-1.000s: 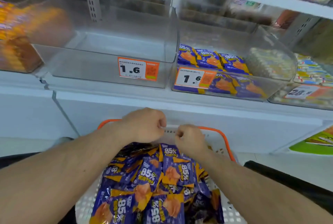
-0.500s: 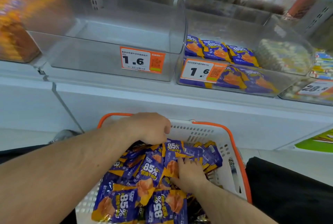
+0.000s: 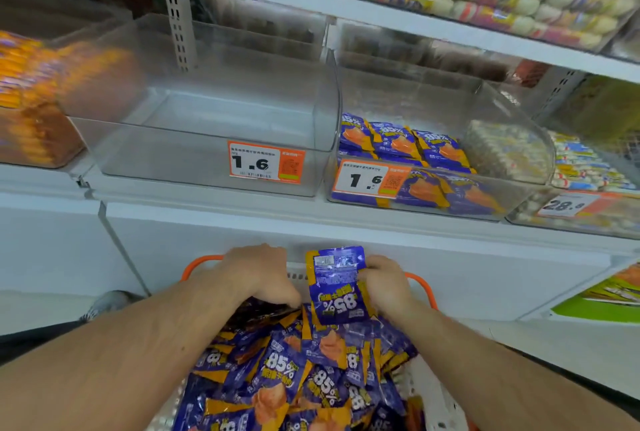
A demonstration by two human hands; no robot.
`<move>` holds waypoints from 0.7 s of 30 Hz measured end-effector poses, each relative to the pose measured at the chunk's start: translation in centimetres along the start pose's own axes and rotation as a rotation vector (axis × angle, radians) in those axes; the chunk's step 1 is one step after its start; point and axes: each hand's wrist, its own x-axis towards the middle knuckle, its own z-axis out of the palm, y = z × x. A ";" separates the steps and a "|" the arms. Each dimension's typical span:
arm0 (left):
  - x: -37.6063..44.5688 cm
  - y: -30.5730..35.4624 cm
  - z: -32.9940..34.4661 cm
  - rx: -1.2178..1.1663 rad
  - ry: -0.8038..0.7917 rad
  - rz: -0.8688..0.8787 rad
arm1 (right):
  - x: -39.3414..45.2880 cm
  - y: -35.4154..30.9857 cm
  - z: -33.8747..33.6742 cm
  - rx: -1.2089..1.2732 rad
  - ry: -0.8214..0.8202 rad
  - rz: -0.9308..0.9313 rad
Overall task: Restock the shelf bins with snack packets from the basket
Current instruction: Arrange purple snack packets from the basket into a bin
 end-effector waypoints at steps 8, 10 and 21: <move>-0.7 1.7 -0.1 -0.917 0.199 0.322 | -2.8 -4.9 -2.0 0.605 -0.186 0.179; -1.1 2.0 -0.4 -0.851 0.313 0.391 | -3.5 -5.5 -3.1 0.573 -0.274 0.147; -4.6 3.7 -3.9 0.144 1.427 0.808 | -7.5 -9.2 -11.2 0.463 -0.326 -0.171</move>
